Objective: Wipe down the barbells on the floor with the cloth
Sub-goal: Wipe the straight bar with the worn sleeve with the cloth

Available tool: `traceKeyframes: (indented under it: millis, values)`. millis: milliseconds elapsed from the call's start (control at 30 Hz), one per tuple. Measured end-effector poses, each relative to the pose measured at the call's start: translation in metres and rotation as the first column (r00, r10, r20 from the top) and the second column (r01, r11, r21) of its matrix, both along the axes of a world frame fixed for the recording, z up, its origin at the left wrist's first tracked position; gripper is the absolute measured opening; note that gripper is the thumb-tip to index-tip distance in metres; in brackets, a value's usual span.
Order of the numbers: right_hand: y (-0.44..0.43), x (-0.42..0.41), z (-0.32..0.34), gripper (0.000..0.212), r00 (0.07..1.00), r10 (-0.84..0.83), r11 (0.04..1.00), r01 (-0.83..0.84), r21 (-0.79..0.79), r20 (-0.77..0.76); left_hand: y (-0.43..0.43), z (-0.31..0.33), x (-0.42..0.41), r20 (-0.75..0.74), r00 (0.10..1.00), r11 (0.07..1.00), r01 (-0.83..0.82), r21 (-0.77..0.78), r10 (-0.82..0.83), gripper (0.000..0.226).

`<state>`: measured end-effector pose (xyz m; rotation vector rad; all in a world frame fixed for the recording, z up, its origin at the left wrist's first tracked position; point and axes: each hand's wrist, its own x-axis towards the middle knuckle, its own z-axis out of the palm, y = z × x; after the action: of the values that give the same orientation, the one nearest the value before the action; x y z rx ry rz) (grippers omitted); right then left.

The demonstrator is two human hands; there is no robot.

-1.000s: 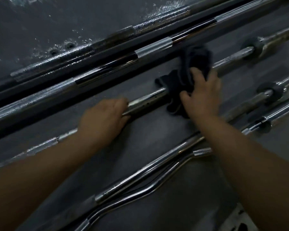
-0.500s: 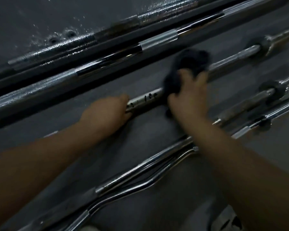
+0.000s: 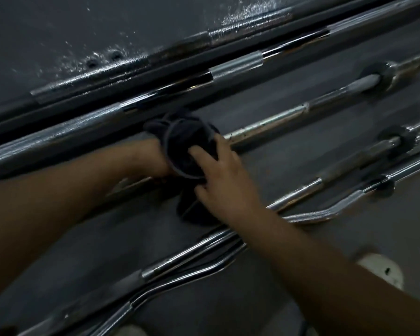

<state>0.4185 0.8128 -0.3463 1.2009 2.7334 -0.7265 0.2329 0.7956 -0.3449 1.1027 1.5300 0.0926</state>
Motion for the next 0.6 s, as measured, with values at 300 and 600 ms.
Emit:
traceKeyframes:
  millis: [300, 600]
  values:
    - [0.062, 0.025, -0.008, 0.073, 0.921, -0.388, 0.914, 0.377, 0.152, 0.049, 0.001, -0.019, 0.004, -0.028, 0.999, 0.998, 0.044, -0.037, -0.045, 0.048]
    - [0.099, 0.066, -0.023, 0.082, 0.930, -0.369, 0.915, 0.363, 0.174, 0.002, -0.029, -0.016, 0.021, -0.497, 0.868, 0.914, 0.214, 0.346, -0.015, 0.026]
